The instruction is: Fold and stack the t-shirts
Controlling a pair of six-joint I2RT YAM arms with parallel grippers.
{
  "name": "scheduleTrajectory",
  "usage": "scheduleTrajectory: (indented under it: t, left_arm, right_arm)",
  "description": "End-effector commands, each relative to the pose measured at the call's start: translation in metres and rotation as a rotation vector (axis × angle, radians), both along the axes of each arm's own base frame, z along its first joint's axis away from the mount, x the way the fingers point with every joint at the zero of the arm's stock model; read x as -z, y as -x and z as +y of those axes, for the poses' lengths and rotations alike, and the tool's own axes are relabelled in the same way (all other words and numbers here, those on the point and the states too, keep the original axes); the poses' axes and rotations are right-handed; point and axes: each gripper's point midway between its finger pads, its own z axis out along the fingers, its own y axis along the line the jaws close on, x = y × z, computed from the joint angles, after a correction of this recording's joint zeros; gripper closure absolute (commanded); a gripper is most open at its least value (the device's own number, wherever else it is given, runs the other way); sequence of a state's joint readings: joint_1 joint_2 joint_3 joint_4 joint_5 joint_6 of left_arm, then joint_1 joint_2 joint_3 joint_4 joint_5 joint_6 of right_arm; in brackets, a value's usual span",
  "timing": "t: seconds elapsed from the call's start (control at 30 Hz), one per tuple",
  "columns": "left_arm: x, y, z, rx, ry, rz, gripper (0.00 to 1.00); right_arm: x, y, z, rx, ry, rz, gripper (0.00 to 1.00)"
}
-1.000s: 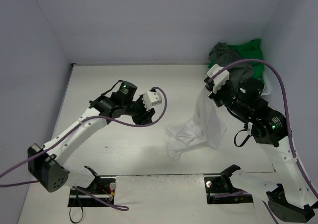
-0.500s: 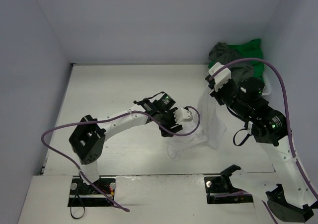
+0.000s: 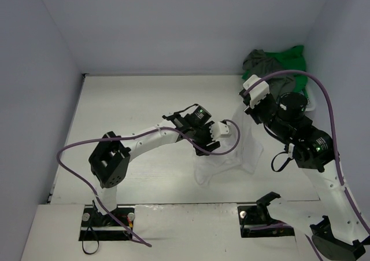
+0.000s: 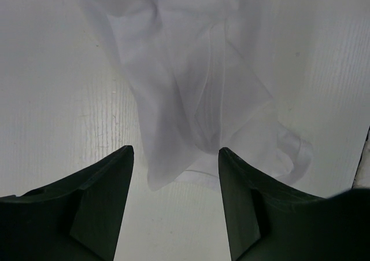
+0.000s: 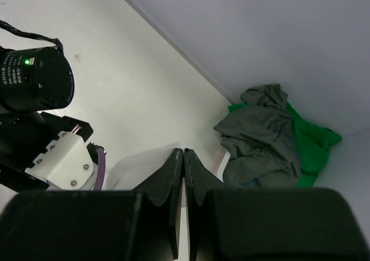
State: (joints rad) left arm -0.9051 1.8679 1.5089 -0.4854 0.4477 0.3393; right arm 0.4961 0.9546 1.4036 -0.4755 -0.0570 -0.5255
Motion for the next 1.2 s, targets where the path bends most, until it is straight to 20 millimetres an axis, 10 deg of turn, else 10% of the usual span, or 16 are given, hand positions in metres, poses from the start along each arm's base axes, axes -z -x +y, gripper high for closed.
scheduleTrajectory:
  t: [0.0, 0.97, 1.17]
  left_arm:
    - [-0.03, 0.005, -0.023, 0.031, 0.09, -0.021, 0.45]
    - [0.02, 0.015, -0.022, 0.056, 0.004, 0.043, 0.45]
    - [0.024, 0.012, -0.022, 0.051, -0.006, 0.037, 0.63]
  right_arm:
    - [-0.024, -0.005, -0.005, 0.032, -0.034, -0.093, 1.0]
    - [-0.019, -0.005, -0.006, 0.036, -0.031, -0.098, 1.0]
    - [-0.014, -0.004, -0.007, 0.037, -0.033, -0.089, 1.0]
